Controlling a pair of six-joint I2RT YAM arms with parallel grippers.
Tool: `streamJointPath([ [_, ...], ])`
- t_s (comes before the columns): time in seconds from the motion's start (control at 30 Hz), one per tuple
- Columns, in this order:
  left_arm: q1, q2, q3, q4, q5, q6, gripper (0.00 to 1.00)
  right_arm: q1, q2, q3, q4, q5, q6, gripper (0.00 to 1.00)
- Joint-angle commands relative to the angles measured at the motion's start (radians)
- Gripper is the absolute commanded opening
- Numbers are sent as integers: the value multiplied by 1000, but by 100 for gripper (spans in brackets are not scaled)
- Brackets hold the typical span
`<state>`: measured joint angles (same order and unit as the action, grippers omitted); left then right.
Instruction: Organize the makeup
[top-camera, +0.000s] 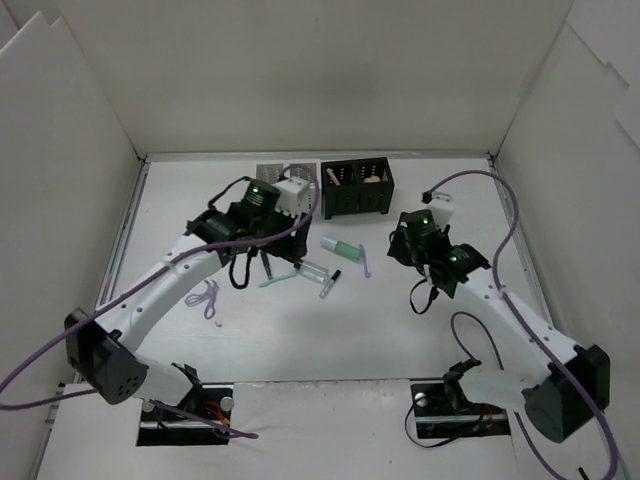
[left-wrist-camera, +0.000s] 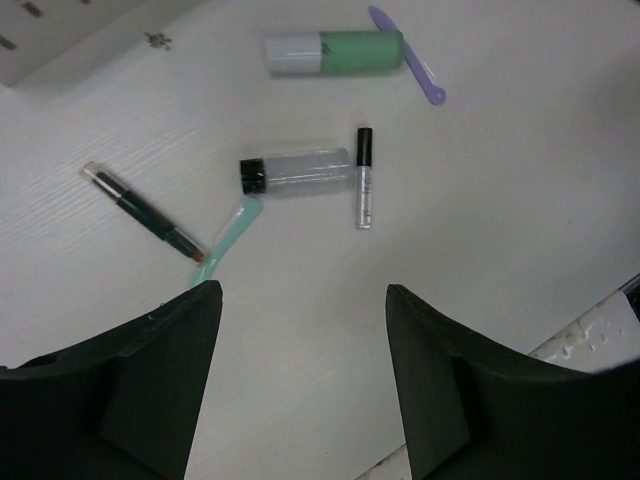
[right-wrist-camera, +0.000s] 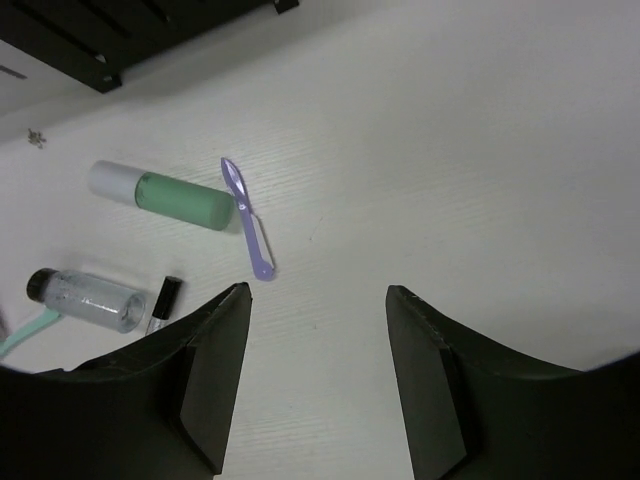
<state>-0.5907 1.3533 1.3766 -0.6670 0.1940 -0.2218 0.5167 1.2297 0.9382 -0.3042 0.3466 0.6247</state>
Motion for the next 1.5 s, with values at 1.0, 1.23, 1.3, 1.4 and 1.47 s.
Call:
streamJointPath([
  [1.0,-281,762,431,-28,-260,-129,42,-80,-567,-133,-119,-20,-243,58],
  [1.23,-262,814,449,-36,-214,-125,41,-78,-553,-136,-119,-23,-244,58],
  [1.3,-262,826,457,-42,-206,-123,40,-80,-547,-137,-121,-24,-243,58],
  [1.4,-262,842,458,-45,-165,-117,38,-80,-546,-141,-119,-26,-240,58],
  [1.47,-262,848,457,-42,-159,-116,34,-80,-550,-142,-121,-24,-238,58],
])
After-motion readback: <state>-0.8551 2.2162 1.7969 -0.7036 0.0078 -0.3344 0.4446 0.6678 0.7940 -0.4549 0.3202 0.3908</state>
